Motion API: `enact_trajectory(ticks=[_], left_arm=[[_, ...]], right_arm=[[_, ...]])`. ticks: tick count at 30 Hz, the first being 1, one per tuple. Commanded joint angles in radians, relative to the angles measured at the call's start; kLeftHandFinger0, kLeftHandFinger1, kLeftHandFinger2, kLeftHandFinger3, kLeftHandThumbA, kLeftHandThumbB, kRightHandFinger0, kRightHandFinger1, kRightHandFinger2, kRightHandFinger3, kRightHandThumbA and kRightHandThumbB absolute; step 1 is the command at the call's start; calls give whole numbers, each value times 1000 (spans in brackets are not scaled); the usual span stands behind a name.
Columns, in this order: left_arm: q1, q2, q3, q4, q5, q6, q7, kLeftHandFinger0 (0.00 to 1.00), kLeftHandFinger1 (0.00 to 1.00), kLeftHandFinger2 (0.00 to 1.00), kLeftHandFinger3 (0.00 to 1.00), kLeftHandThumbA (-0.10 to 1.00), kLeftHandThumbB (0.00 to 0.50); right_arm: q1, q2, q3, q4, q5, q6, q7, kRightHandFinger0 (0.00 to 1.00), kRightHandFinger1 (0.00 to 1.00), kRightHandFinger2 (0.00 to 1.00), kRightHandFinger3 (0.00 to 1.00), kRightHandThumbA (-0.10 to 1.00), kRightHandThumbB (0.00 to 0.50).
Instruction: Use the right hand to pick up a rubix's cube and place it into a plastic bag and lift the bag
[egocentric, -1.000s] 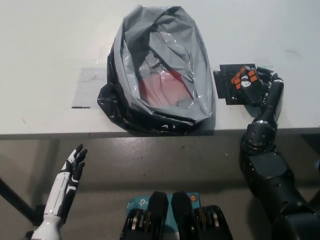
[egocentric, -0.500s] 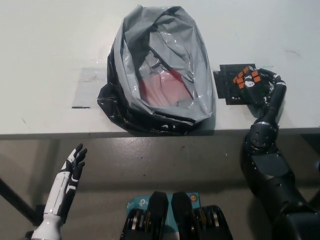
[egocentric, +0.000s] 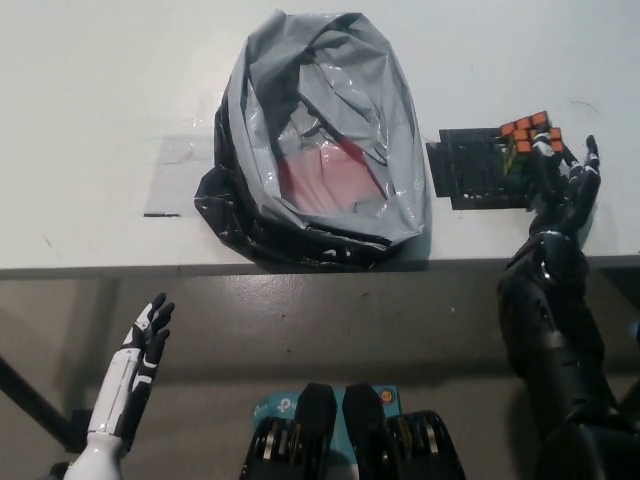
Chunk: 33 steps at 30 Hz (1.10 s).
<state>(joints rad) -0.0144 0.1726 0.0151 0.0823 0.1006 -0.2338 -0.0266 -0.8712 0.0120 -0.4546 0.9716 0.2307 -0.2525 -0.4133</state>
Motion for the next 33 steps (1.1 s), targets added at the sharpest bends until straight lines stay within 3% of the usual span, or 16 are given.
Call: enact_trajectory(ticks=[1,8,16,20,24,25,26,27,31,33], left_arm=[[20,-2,6,-21,-8,-57,8,1000,1000,1000,1000,1000,139],[34,-1,8,-30,-3,-48,11,1000,1000,1000,1000,1000,138],[33,-5,5,-37,-2,-36,10,1000,1000,1000,1000,1000,142],[33,-5,4,-39,-2,-34,8,1000,1000,1000,1000,1000,150],[34,-3,6,-45,-9,-33,6,1000,1000,1000,1000,1000,151],[33,-2,7,-44,-8,-36,5,1000,1000,1000,1000,1000,157],[31,-1,7,-42,-5,-38,7,1000,1000,1000,1000,1000,166],[30,0,7,-40,-3,-39,8,1000,1000,1000,1000,1000,167],[26,3,6,-40,-3,-37,4,1000,1000,1000,1000,1000,166],[24,6,5,-40,-3,-38,2,1000,1000,1000,1000,1000,165]], right_arm=[[-110,58,-159,-236,436,256,183,0,251,757,1000,-100,77],[-104,87,-164,-358,504,358,183,0,219,708,1000,-100,70],[-117,100,-131,-438,517,397,178,0,249,720,1000,-100,72],[-123,117,-102,-515,529,443,148,0,201,777,1000,-100,70],[-142,137,-76,-558,524,457,121,0,182,724,1000,-100,70],[-148,143,-60,-571,514,459,118,0,191,734,941,-100,66],[-151,145,-50,-577,505,460,118,0,211,768,821,-100,67],[-153,146,-43,-581,500,461,118,0,218,778,823,-100,68],[-139,154,10,-615,475,453,149,0,265,840,1000,-100,62],[-132,160,32,-630,465,454,151,0,277,834,1000,-100,76]])
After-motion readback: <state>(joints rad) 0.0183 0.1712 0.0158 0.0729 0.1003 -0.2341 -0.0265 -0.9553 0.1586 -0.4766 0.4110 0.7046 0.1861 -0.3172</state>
